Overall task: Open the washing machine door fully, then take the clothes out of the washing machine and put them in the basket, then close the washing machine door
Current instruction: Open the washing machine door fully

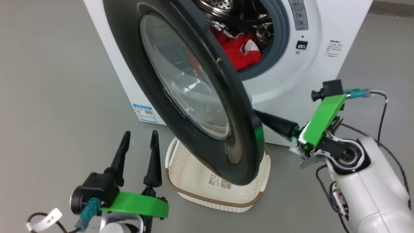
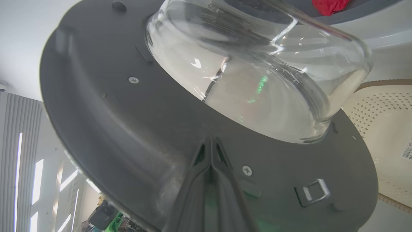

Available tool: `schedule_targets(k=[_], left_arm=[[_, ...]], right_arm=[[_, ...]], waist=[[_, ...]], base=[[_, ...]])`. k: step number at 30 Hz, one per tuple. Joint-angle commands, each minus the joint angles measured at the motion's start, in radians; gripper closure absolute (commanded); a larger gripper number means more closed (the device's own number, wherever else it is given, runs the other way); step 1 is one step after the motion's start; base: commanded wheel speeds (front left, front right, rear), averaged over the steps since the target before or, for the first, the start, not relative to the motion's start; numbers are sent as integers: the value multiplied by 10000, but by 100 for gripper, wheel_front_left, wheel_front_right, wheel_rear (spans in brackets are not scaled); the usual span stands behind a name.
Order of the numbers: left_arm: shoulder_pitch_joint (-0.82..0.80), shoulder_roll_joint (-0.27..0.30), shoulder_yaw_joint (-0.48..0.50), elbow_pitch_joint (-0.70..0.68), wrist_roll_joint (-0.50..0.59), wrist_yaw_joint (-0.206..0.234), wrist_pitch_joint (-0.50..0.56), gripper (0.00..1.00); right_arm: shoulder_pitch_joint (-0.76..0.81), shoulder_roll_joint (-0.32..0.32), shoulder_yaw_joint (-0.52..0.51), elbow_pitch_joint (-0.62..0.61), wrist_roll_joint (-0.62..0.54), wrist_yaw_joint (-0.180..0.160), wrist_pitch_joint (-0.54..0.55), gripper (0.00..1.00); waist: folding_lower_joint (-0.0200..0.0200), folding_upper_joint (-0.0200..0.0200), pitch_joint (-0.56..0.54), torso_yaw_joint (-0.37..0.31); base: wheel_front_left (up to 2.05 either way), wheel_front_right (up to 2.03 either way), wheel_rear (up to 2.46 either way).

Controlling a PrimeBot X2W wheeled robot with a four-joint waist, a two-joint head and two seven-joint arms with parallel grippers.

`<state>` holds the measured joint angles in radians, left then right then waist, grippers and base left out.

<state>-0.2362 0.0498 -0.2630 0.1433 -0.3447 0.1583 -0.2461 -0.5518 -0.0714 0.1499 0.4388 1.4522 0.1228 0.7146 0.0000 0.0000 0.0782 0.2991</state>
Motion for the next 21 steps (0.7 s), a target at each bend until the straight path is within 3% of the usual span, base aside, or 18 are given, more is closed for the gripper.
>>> schedule_targets(k=[1,21], left_arm=[[18,187,312,-307,-86,98,43,0],[216,354,279,-468,-231,237,249,0]], right_arm=[[31,210,301,-445,223,79,-83,100],[990,211,1561,-1010,1113,79,-737,100]], waist=[[0,0,-88,88],[0,0,-356,1153]], base=[[0,0,0],[0,0,0]])
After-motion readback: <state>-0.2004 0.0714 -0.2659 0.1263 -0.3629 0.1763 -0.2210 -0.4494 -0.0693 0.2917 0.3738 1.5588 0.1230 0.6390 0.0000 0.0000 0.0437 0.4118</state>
